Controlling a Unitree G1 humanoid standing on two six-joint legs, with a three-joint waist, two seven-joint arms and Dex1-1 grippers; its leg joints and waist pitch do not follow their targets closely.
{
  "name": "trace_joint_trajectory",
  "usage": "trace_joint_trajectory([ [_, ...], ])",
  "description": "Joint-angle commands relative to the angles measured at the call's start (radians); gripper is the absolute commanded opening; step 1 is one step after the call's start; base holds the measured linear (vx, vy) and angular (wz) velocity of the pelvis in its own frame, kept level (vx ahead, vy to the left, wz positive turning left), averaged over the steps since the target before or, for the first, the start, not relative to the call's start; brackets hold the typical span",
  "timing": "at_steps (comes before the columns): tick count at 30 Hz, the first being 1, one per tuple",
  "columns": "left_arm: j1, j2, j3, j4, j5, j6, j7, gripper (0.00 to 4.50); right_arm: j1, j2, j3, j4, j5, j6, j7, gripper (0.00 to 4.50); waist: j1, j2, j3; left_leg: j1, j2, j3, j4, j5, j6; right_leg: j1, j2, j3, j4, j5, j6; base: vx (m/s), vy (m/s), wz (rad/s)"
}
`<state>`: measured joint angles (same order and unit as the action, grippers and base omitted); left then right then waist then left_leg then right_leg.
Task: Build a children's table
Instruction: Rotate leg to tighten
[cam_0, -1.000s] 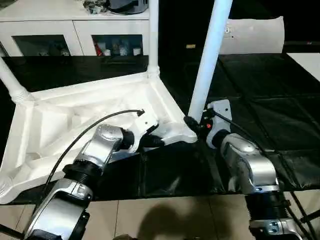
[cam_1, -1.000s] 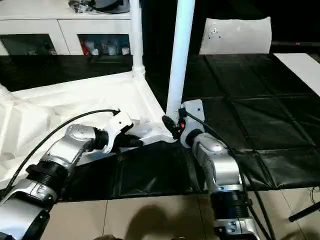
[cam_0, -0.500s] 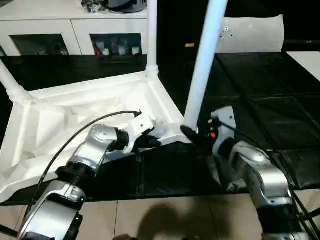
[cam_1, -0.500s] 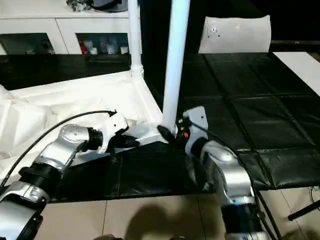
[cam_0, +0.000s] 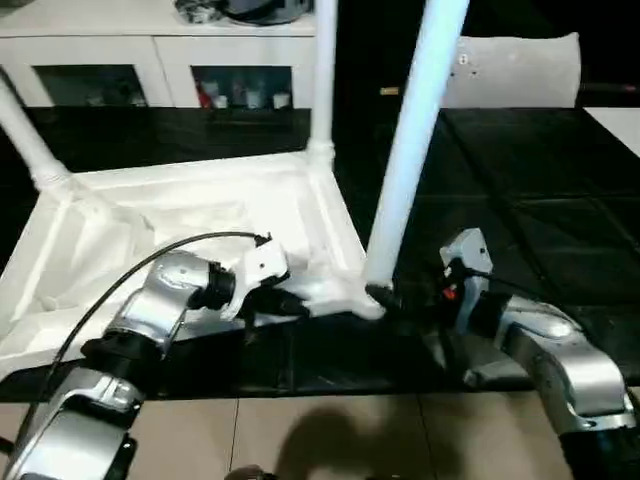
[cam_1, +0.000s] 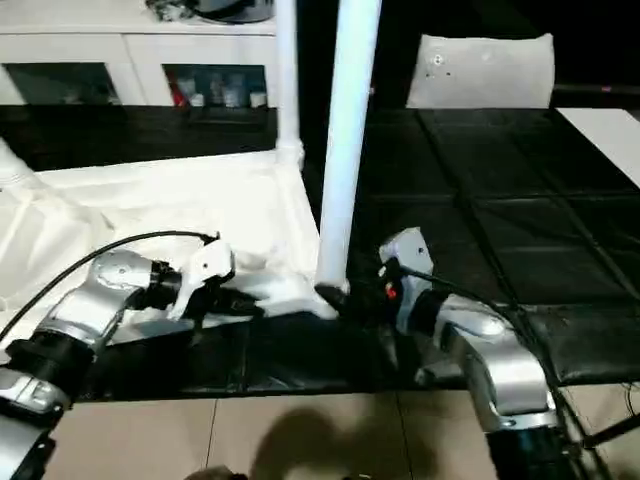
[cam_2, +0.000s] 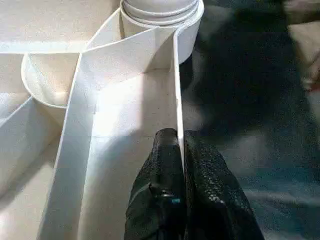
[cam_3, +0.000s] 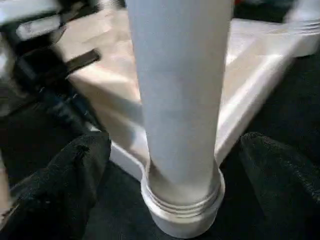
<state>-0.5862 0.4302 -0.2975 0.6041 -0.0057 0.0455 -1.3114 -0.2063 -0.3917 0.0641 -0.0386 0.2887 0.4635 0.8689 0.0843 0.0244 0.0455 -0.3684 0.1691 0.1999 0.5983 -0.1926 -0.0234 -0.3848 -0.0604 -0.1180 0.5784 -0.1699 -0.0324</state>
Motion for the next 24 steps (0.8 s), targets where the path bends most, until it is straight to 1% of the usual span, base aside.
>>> trace_joint_trajectory([
  [1, -0.010, 0.002, -0.026, -0.063, -0.021, -0.044, -0.072, 0.00, -0.030, -0.023, 0.030, -0.009, 0.007, -0.008, 0.049, 4.46, 0.001, -0.006, -0.060, 0.025, 0.083, -0.039, -0.070, -0.177, 0.044, 0.039, -0.116, 0.077, -0.076, -0.322, -0.132, 0.000, 0.000, 0.00],
  [3, -0.004, 0.009, -0.040, -0.076, -0.016, -0.043, -0.096, 0.00, -0.044, -0.044, 0.054, 0.006, -0.004, -0.015, 0.091, 4.46, 0.005, -0.007, -0.060, 0.026, 0.085, -0.040, -0.071, -0.182, 0.038, 0.039, -0.117, 0.076, -0.072, -0.326, -0.134, 0.000, 0.000, 0.00],
  [4, -0.002, 0.010, -0.043, -0.081, -0.015, -0.041, -0.102, 0.00, -0.049, -0.050, 0.061, 0.012, -0.008, -0.015, 0.104, 4.46, 0.008, -0.005, -0.059, 0.027, 0.085, -0.039, -0.071, -0.186, 0.035, 0.038, -0.118, 0.077, -0.075, -0.334, -0.132, 0.000, 0.000, 0.00],
  [5, 0.002, 0.014, -0.050, -0.091, -0.014, -0.038, -0.115, 0.00, -0.061, -0.061, 0.075, 0.027, -0.014, -0.021, 0.131, 4.46, 0.009, -0.005, -0.060, 0.027, 0.086, -0.040, -0.071, -0.186, 0.032, 0.039, -0.119, 0.076, -0.073, -0.334, -0.135, 0.000, 0.000, 0.00],
  [6, 0.002, 0.014, -0.050, -0.091, -0.014, -0.038, -0.115, 0.00, -0.061, -0.061, 0.075, 0.027, -0.014, -0.021, 0.131, 4.46, 0.010, -0.005, -0.059, 0.026, 0.087, -0.040, -0.071, -0.187, 0.031, 0.040, -0.118, 0.076, -0.074, -0.332, -0.135, 0.000, 0.000, 0.00],
  [7, 0.003, 0.015, -0.052, -0.096, -0.015, -0.036, -0.121, 0.00, -0.066, -0.066, 0.081, 0.034, -0.016, -0.025, 0.142, 4.46, 0.011, -0.006, -0.059, 0.027, 0.087, -0.040, -0.071, -0.187, 0.030, 0.038, -0.119, 0.077, -0.074, -0.327, -0.136, 0.000, 0.000, 0.00],
  [8, 0.002, 0.018, -0.054, -0.097, -0.013, -0.039, -0.123, 0.00, -0.076, -0.071, 0.087, 0.050, -0.020, -0.032, 0.159, 4.46, 0.012, -0.008, -0.059, 0.026, 0.086, -0.040, -0.071, -0.188, 0.030, 0.039, -0.119, 0.076, -0.073, -0.329, -0.137, 0.000, 0.000, 0.00],
  [9, 0.001, 0.023, -0.058, -0.098, -0.013, -0.043, -0.128, 0.00, -0.094, -0.080, 0.097, 0.076, -0.018, -0.041, 0.184, 4.32, 0.015, -0.002, -0.059, 0.025, 0.085, -0.041, -0.070, -0.191, 0.028, 0.040, -0.121, 0.075, -0.075, -0.339, -0.136, 0.000, 0.000, 0.00],
  [10, 0.001, 0.024, -0.058, -0.098, -0.013, -0.045, -0.130, 0.00, -0.102, -0.083, 0.100, 0.086, -0.016, -0.044, 0.194, 4.32, 0.015, -0.004, -0.060, 0.024, 0.084, -0.040, -0.070, -0.195, 0.029, 0.041, -0.120, 0.075, -0.076, -0.341, -0.135, 0.000, 0.000, 0.00],
  [11, 0.000, 0.026, -0.059, -0.097, -0.013, -0.046, -0.134, 0.00, -0.111, -0.087, 0.103, 0.099, -0.013, -0.047, 0.206, 4.21, 0.016, -0.006, -0.061, 0.025, 0.085, -0.041, -0.070, -0.192, 0.029, 0.042, -0.119, 0.074, -0.074, -0.336, -0.135, 0.000, 0.000, 0.00],
  [12, 0.001, 0.027, -0.058, -0.096, -0.013, -0.048, -0.136, 0.00, -0.117, -0.088, 0.105, 0.107, -0.012, -0.048, 0.212, 4.10, 0.016, -0.004, -0.061, 0.024, 0.085, -0.041, -0.070, -0.190, 0.030, 0.042, -0.119, 0.074, -0.073, -0.332, -0.137, 0.000, 0.000, 0.00],
  [13, 0.000, 0.029, -0.060, -0.096, -0.012, -0.049, -0.139, 0.00, -0.125, -0.092, 0.106, 0.119, -0.007, -0.046, 0.224, 4.10, 0.017, -0.010, -0.061, 0.024, 0.085, -0.040, -0.070, -0.184, 0.032, 0.042, -0.118, 0.075, -0.073, -0.322, -0.138, 0.000, 0.000, 0.00],
  [14, -0.001, 0.030, -0.061, -0.096, -0.010, -0.050, -0.141, 0.00, -0.135, -0.097, 0.109, 0.131, -0.002, -0.043, 0.240, 4.10, 0.018, -0.009, -0.062, 0.023, 0.085, -0.040, -0.069, -0.181, 0.033, 0.043, -0.119, 0.075, -0.070, -0.318, -0.140, 0.000, 0.000, 0.00],
  [15, -0.002, 0.033, -0.063, -0.098, -0.009, -0.049, -0.144, 0.00, -0.145, -0.103, 0.115, 0.144, 0.000, -0.044, 0.260, 3.93, 0.020, -0.011, -0.062, 0.022, 0.085, -0.039, -0.068, -0.171, 0.039, 0.043, -0.118, 0.074, -0.069, -0.313, -0.144, 0.000, 0.000, 0.00],
  [16, -0.002, 0.034, -0.064, -0.098, -0.008, -0.048, -0.145, 0.00, -0.148, -0.105, 0.117, 0.148, 0.000, -0.044, 0.266, 3.79, 0.020, -0.010, -0.062, 0.022, 0.085, -0.039, -0.068, -0.169, 0.040, 0.043, -0.119, 0.074, -0.068, -0.313, -0.144, 0.000, 0.000, 0.00],
  [19, 0.000, 0.039, -0.065, -0.104, -0.006, -0.046, -0.150, 0.00, -0.159, -0.109, 0.123, 0.160, 0.002, -0.044, 0.290, 3.62, 0.023, -0.011, -0.063, 0.022, 0.086, -0.039, -0.067, -0.158, 0.045, 0.042, -0.117, 0.074, -0.067, -0.299, -0.147, 0.000, 0.000, 0.00],
  [21, -0.001, 0.041, -0.065, -0.105, -0.005, -0.046, -0.152, 0.00, -0.164, -0.110, 0.125, 0.168, 0.007, -0.041, 0.302, 3.39, 0.025, -0.010, -0.064, 0.022, 0.086, -0.039, -0.067, -0.159, 0.044, 0.042, -0.118, 0.073, -0.065, -0.299, -0.149, 0.000, 0.000, 0.00],
  [23, 0.001, 0.044, -0.066, -0.107, -0.004, -0.051, -0.153, 0.00, -0.169, -0.114, 0.136, 0.176, 0.012, -0.043, 0.324, 3.29, 0.027, -0.010, -0.063, 0.022, 0.087, -0.039, -0.067, -0.165, 0.043, 0.043, -0.120, 0.073, -0.068, -0.311, -0.146, 0.000, 0.000, 0.00],
  [24, -0.001, 0.044, -0.064, -0.106, -0.006, -0.048, -0.152, 0.00, -0.169, -0.115, 0.137, 0.177, 0.014, -0.041, 0.329, 3.11, 0.026, -0.010, -0.062, 0.022, 0.087, -0.039, -0.068, -0.169, 0.041, 0.042, -0.119, 0.073, -0.068, -0.316, -0.145, 0.000, 0.000, 0.00],
])
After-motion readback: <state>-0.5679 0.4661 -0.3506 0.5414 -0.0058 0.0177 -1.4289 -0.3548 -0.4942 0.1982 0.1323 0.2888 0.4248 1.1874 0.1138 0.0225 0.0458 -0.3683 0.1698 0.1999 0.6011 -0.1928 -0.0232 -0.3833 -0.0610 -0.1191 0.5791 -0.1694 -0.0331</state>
